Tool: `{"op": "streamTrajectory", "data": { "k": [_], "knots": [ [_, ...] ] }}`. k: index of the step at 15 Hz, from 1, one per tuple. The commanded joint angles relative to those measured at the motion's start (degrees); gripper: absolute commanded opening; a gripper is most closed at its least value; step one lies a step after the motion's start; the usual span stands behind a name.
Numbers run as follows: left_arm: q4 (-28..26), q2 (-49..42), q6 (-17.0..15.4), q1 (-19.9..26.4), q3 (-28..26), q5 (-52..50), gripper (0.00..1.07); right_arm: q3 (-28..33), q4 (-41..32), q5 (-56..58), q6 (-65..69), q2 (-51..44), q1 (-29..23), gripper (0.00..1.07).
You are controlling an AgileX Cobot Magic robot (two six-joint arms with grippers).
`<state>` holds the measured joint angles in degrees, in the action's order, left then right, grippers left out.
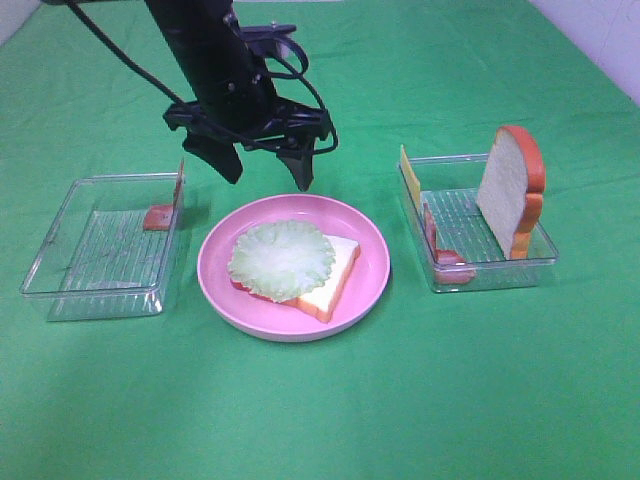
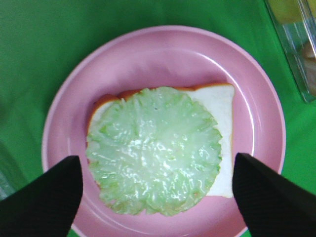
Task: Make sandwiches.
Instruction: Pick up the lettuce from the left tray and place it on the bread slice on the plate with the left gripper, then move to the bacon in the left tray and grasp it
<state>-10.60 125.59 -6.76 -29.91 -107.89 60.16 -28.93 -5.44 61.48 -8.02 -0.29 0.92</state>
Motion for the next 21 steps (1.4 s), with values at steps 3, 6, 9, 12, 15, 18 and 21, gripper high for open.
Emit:
{"op": "streamTrajectory", "data": {
  "k": [3,6,9,12,15,18,21],
  "knots": [
    [16.0,-0.7,-10.3,-0.1,-10.0,12.4,0.79,-0.1,0.1,-0.7,-0.7,-0.9,0.2,0.75],
    [20.6,-0.7,-11.5,0.6,-10.7,13.6,0.79,-0.1,0.1,-0.7,-0.7,-0.9,0.2,0.75],
    [15.2,0.8,-13.8,6.1,-10.7,13.6,0.79,-0.1,0.1,-0.7,-0.7,-0.8,0.2,0.75],
    [12.8,2.1,-13.8,7.9,-9.8,13.6,0.79,-0.1,0.1,-0.7,-0.7,-0.8,0.2,0.75],
    [13.4,3.3,-13.8,7.9,-8.7,13.6,0.79,-0.1,0.1,-0.7,-0.7,-0.8,0.2,0.75],
    [13.6,5.6,-13.8,7.9,-8.5,13.6,0.79,-0.1,0.1,-0.7,-0.7,-0.8,0.2,0.75],
    [14.0,7.6,-13.8,7.9,-8.5,13.6,0.78,-0.1,0.1,-0.7,-0.7,-0.8,0.2,0.75]
  ]
}}
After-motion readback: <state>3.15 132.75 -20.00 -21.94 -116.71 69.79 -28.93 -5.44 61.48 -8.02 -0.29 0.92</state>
